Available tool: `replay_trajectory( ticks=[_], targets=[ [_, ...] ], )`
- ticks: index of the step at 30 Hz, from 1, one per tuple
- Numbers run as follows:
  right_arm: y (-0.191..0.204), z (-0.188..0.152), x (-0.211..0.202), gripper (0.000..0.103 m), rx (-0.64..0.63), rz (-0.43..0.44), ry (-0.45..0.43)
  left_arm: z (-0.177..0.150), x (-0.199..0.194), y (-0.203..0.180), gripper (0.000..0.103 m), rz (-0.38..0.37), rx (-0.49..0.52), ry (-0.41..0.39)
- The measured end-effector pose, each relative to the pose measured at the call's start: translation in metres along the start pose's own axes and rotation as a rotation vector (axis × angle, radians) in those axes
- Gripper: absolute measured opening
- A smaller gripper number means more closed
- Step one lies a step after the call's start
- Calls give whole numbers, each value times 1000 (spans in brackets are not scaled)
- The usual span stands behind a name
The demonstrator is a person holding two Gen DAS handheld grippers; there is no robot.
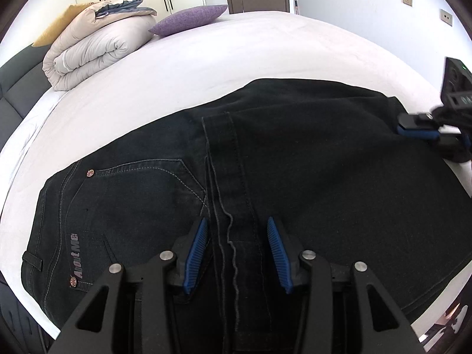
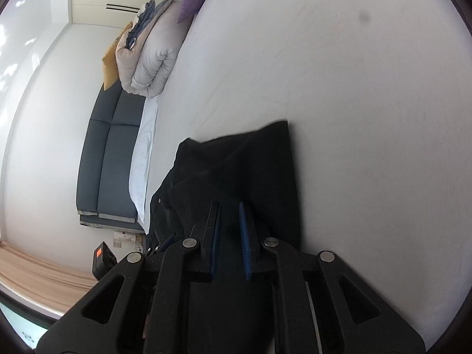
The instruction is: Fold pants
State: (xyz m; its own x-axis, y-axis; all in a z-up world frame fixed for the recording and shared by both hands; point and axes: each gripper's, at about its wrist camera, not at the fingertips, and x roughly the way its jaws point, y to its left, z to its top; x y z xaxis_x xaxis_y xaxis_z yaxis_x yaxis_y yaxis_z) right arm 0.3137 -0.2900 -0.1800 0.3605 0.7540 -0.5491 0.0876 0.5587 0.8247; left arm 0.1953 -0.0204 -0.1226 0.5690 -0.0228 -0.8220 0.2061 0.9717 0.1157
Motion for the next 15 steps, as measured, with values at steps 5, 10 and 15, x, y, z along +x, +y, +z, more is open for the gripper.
replay_trajectory(
  ticks=[5,10,15],
  targets=[
    [10,-69,4,11,-17,8,62,0,2,-2,46,-3,-10,-5],
    [39,-133,14,11,-2,12,118,-1,2,-1,46,-5,-14,-9],
    [48,-163,15,9,-17,-31,136,0,0,-1,46,-7,-21,-14]
  ],
)
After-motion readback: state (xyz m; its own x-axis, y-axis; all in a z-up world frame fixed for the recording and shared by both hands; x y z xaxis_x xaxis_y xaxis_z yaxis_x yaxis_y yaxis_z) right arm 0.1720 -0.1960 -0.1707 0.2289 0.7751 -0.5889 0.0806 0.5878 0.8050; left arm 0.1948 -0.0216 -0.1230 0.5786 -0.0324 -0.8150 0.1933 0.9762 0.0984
